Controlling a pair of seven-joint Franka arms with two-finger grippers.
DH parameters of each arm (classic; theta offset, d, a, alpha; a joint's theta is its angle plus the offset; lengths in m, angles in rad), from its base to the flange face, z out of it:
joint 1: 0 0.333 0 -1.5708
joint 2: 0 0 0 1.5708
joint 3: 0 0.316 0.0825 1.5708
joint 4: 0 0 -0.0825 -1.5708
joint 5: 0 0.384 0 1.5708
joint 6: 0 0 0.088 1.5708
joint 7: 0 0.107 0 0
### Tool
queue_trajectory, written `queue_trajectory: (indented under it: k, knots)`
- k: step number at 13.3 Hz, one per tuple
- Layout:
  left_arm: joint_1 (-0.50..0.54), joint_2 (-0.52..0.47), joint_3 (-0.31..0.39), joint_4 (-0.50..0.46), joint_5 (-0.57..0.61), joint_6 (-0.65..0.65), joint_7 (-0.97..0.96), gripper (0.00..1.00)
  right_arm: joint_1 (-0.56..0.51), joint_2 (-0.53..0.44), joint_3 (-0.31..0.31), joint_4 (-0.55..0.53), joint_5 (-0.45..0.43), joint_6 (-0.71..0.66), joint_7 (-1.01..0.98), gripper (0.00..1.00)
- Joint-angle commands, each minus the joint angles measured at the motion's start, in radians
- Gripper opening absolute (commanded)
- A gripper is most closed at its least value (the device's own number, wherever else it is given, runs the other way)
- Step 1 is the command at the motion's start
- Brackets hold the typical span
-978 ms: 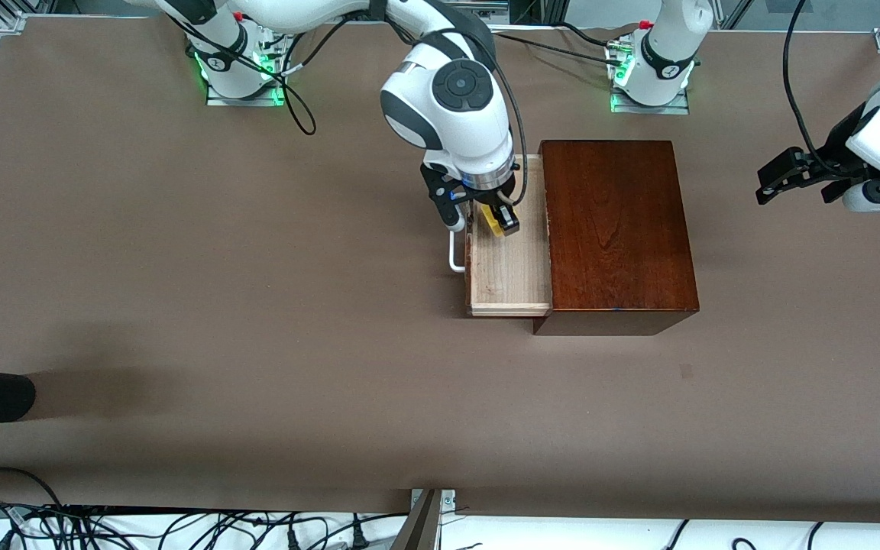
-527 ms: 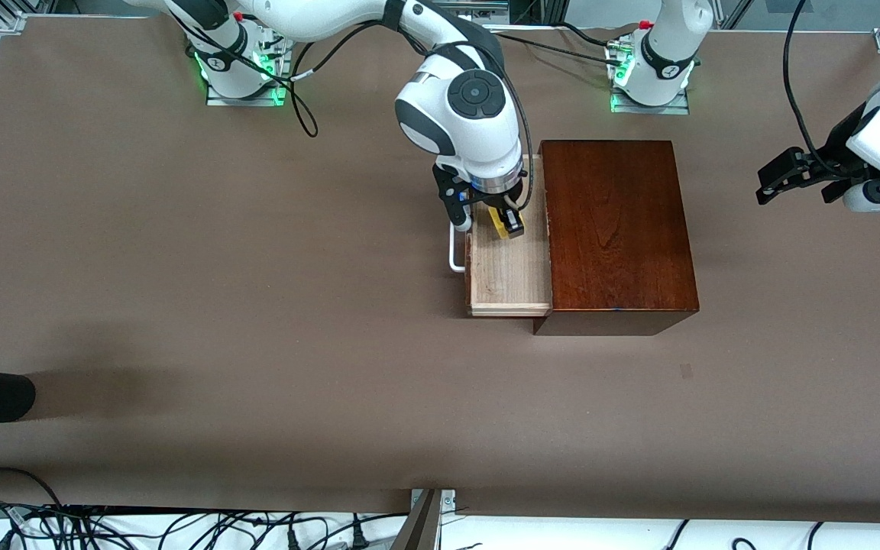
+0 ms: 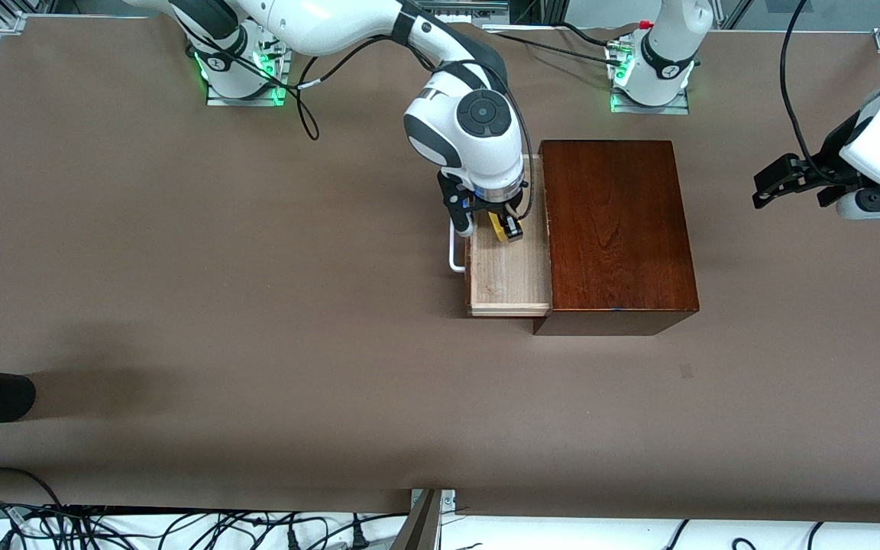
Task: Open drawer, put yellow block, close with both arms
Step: 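Lower the cube into the drawer and open the right gripper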
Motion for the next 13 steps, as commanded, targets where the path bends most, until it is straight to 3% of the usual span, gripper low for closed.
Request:
queue_trajectory:
  k: [1, 4, 5, 6, 7, 8, 13]
  knots:
    - [0.008, 0.01, -0.005, 0.029, -0.005, -0.011, 0.025, 1.0, 0.016, 0.02, -0.017, 0.035, -0.017, 0.008, 0.025, 0.0]
    - [0.008, 0.01, -0.003, 0.029, -0.005, -0.011, 0.025, 1.0, 0.012, 0.029, -0.017, 0.035, -0.015, 0.008, 0.025, 0.08]
    - [0.008, 0.01, -0.005, 0.028, -0.005, -0.011, 0.025, 1.0, 0.01, 0.031, -0.017, 0.035, -0.014, 0.01, 0.025, 0.2]
    - [0.008, 0.012, -0.003, 0.028, -0.005, -0.011, 0.023, 1.0, 0.006, 0.031, -0.017, 0.036, -0.012, 0.008, 0.025, 0.45]
    - [0.01, 0.01, -0.005, 0.028, -0.005, -0.011, 0.025, 1.0, 0.005, 0.031, -0.017, 0.036, -0.012, 0.008, 0.025, 0.91]
    - [0.008, 0.009, -0.003, 0.029, -0.005, -0.013, 0.023, 1.0, 0.005, 0.029, -0.017, 0.036, -0.015, 0.007, 0.022, 1.0]
    - [0.01, 0.01, -0.003, 0.032, -0.007, -0.01, 0.023, 1.0, -0.002, 0.021, -0.018, 0.039, -0.014, -0.002, 0.015, 1.0]
